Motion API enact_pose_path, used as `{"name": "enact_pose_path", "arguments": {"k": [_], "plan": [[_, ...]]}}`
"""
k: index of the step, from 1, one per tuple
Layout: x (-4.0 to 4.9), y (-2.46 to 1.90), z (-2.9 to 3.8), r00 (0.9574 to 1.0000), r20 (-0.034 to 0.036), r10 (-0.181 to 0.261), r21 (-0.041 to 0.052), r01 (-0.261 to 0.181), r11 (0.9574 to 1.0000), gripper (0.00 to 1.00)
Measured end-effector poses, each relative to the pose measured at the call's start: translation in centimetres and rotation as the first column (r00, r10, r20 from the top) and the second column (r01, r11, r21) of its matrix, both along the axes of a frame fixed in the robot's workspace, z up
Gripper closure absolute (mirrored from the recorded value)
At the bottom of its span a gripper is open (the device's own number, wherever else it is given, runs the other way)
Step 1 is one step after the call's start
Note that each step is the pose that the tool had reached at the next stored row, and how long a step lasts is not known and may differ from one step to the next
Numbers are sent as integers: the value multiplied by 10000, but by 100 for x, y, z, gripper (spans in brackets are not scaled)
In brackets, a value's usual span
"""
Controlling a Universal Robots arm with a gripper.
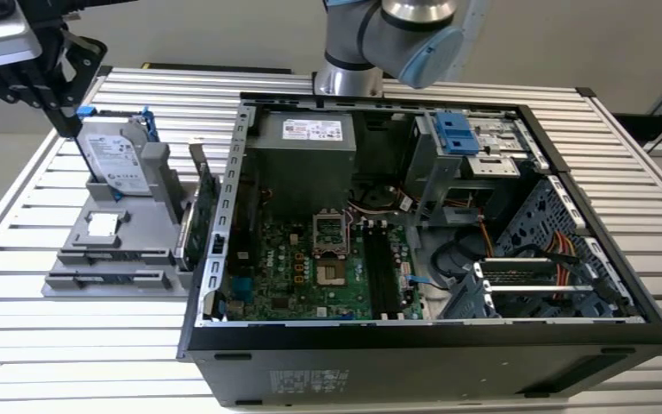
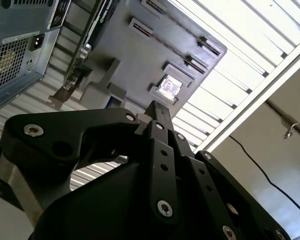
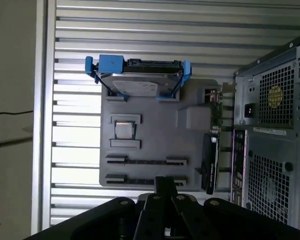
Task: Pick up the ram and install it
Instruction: 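Reach for the ram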
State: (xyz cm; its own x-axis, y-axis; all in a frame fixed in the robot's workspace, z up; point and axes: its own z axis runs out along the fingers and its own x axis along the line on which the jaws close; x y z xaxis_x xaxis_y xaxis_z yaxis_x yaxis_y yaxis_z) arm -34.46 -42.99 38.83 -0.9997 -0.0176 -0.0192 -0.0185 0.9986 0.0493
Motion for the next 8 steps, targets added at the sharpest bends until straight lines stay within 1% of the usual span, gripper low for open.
{"name": "enact_pose_path", "arguments": {"k": [2,8], "plan": [[-2,-17,-1,10000,0,0,0,0,10000,100],[-18,-49,-5,10000,0,1,0,-1,10000,100]]}}
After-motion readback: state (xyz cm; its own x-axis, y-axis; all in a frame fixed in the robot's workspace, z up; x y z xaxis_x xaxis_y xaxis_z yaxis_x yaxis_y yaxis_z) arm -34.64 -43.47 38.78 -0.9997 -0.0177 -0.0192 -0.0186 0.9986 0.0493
